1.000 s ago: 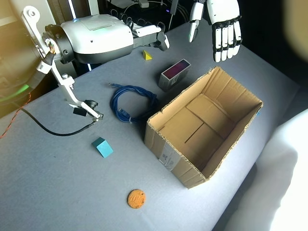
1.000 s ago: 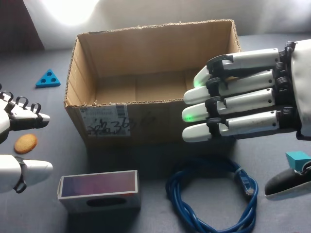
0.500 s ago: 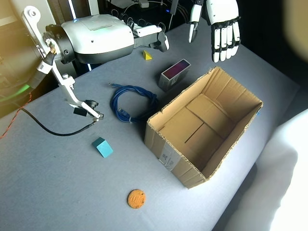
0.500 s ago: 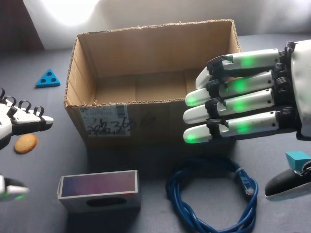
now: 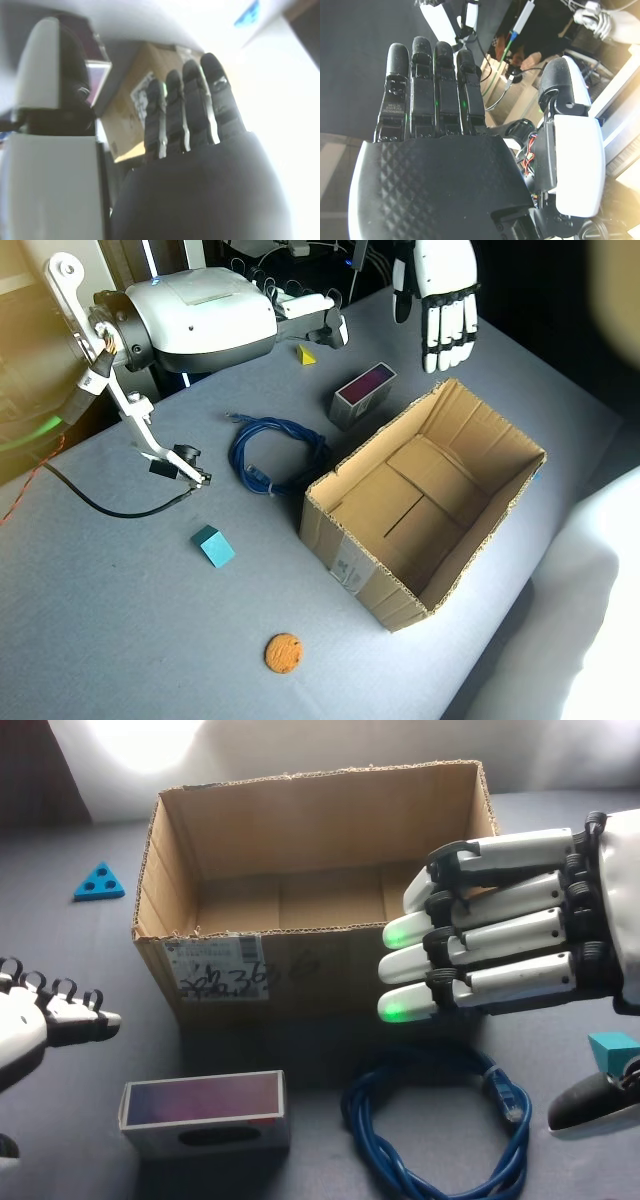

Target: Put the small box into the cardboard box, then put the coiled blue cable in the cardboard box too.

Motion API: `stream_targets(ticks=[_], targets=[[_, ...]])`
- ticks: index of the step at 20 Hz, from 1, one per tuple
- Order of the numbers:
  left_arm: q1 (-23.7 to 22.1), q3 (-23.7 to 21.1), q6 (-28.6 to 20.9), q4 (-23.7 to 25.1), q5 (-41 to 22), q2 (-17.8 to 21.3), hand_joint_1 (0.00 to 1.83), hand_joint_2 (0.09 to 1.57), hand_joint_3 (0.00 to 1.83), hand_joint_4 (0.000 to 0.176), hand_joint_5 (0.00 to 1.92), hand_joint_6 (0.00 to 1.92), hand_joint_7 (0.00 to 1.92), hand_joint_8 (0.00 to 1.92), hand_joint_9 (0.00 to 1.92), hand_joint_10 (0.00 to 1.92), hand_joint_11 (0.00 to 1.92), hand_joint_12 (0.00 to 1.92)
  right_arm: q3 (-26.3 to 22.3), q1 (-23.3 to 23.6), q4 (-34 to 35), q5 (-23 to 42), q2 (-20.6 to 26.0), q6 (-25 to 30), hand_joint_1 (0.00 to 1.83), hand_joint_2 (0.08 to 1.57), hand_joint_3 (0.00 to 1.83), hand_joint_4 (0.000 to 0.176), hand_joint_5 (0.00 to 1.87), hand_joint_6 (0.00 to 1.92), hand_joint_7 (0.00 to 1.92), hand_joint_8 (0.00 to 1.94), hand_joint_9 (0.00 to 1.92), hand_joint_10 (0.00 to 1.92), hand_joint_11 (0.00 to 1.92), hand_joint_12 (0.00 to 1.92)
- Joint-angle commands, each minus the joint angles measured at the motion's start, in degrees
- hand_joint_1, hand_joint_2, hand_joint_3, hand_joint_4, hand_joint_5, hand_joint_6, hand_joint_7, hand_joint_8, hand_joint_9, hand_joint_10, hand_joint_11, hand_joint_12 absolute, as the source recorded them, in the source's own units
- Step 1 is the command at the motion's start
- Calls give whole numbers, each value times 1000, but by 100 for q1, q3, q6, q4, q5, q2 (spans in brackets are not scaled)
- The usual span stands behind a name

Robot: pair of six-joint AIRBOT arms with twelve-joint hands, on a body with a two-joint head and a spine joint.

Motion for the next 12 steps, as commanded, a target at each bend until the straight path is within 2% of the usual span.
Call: stream_targets(ticks=[1,5,9,12], targets=[[-28,-16,26,52,-569,-4,1451,1034,4,0,269,3,276,9,225,8,0,578,-33,8,434,520,75,124,441,1095,7,0,363,2,405,1,401,2,4,1027],[18,-84,26,-229,-942,-281,1431,1024,0,0,311,6,323,6,268,7,0,691,-47,0,434,518,85,169,577,1065,0,0,398,12,424,8,410,8,3,1011],[115,-171,-25,-515,-1339,-526,1443,1039,1,0,317,5,329,4,286,3,0,680,-54,-1,438,518,86,190,603,1054,0,0,388,2,415,1,409,4,2,1038],[133,-245,-43,-682,-1637,-703,1451,1015,0,0,353,8,383,11,328,11,0,746,-56,0,441,517,86,194,629,1042,0,0,415,9,434,5,432,10,19,1056]])
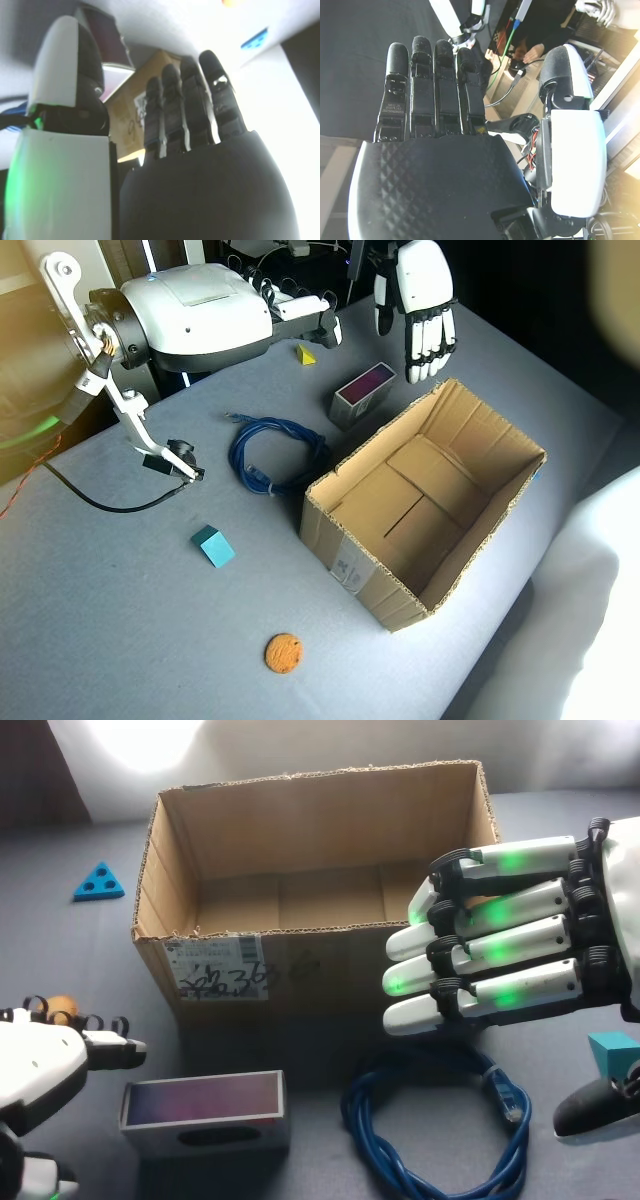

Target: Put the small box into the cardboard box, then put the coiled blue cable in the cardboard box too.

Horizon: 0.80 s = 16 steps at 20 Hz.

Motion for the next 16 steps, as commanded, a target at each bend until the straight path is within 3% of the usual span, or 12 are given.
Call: stream_targets(ticks=[1,12,16], targets=[[-22,-24,-31,168,-544,0,1444,1021,0,0,342,2,374,5,322,6,0,743,-26,37,451,484,60,5,635,1043,0,0,411,6,433,4,427,7,3,1056],[-171,-136,-241,-237,-1328,-501,1457,1015,0,0,345,3,382,4,331,6,0,715,-23,42,451,482,60,-18,603,1051,4,0,416,0,427,0,415,0,0,1020],[-176,-209,-212,-441,-1572,-711,1447,1028,4,0,341,0,349,0,301,0,0,698,-22,42,451,482,61,-20,691,1026,2,0,406,0,437,0,427,0,3,1046]])
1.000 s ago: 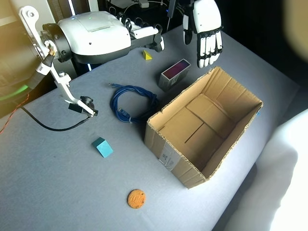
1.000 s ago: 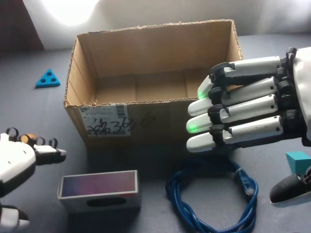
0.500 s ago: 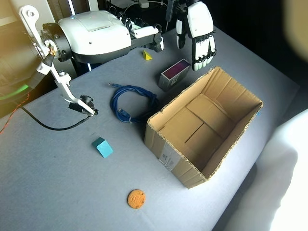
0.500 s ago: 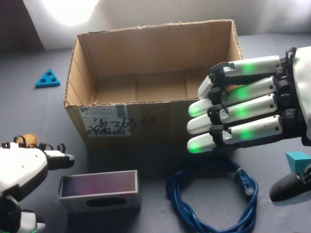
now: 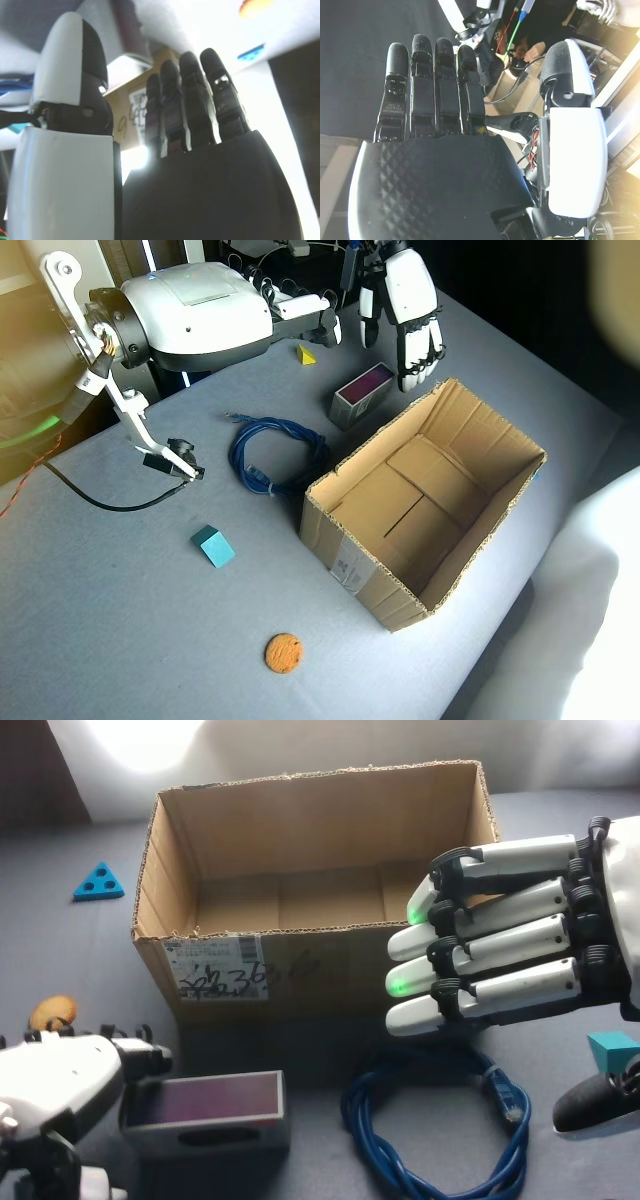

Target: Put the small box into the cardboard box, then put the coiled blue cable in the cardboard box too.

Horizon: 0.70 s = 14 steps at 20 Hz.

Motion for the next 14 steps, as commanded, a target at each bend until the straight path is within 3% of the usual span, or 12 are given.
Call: stream_targets(ticks=[1,8,14], targets=[[-43,-38,15,225,-472,-8,1445,1030,3,0,355,4,376,8,315,5,0,715,-22,40,442,484,59,-16,700,1030,2,0,395,0,426,0,419,0,0,1037],[-86,-92,-5,68,-744,-323,1439,1033,3,0,370,2,386,0,328,2,0,727,-21,41,442,482,60,-29,700,1004,0,0,454,3,495,5,496,11,99,993],[-77,-56,-14,37,-814,-545,1446,1031,0,0,372,1,396,3,333,4,0,709,-21,41,442,482,60,-29,697,1017,2,0,442,3,472,0,468,0,44,1011]])
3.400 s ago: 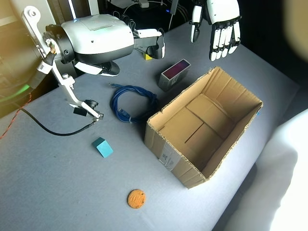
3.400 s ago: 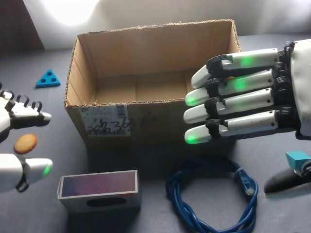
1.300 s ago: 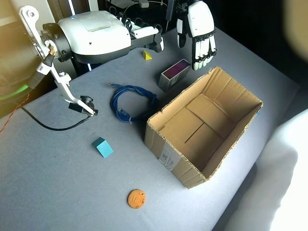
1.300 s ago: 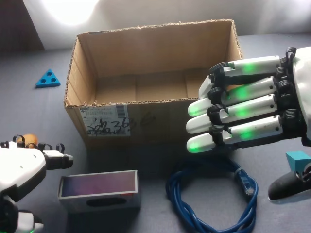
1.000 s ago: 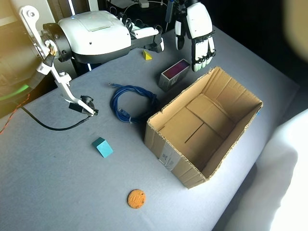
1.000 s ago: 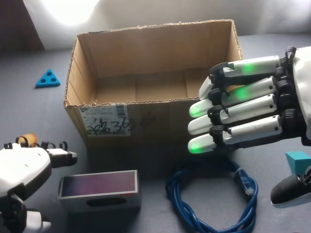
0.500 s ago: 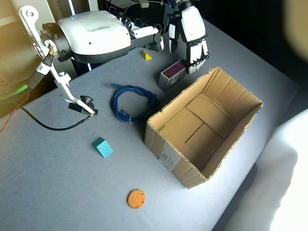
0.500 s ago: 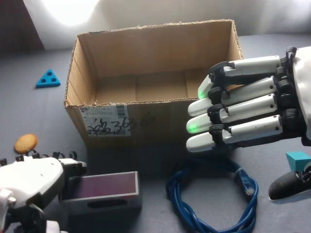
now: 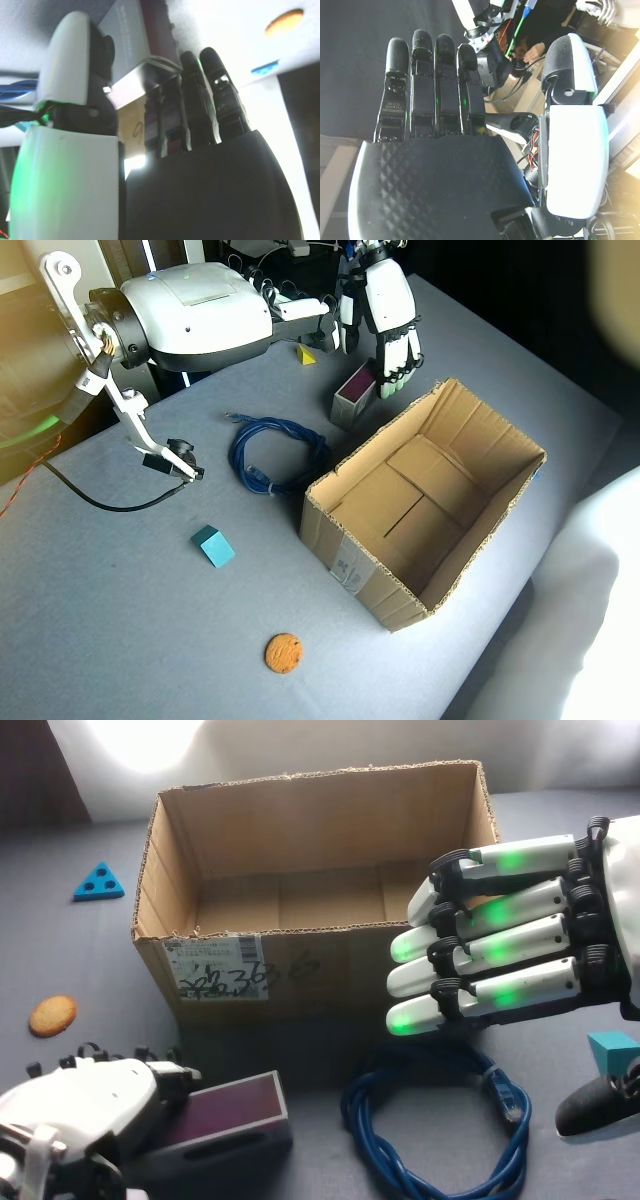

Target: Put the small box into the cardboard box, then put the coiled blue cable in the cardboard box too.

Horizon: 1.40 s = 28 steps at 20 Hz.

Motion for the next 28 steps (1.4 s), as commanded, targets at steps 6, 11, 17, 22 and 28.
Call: stream_targets(ticks=[6,11,17,22,28], targets=[[-22,151,-43,193,-383,-258,1396,1022,0,0,358,2,381,3,324,5,0,694,-21,41,442,482,60,-13,714,1013,0,0,423,7,461,8,454,4,36,1006],[-13,332,-200,111,-522,-415,1392,1039,5,0,338,0,357,0,317,0,0,702,-21,41,442,481,60,-13,698,1016,0,0,441,8,469,6,453,2,24,1020],[-10,435,-263,49,-550,-546,1419,1039,2,0,356,4,370,4,327,5,0,703,-20,42,442,480,61,-21,732,984,0,0,471,16,507,14,502,17,91,1024],[-74,449,-295,17,-673,-682,1332,1053,1,0,331,0,347,0,314,0,0,710,-20,43,442,477,61,-32,669,1055,5,0,374,1,401,0,384,0,12,960],[-157,481,-290,15,-708,-837,1371,1091,9,0,371,6,409,8,349,6,0,730,-19,43,442,475,61,-40,769,1001,0,0,442,11,491,2,469,2,43,1026]])
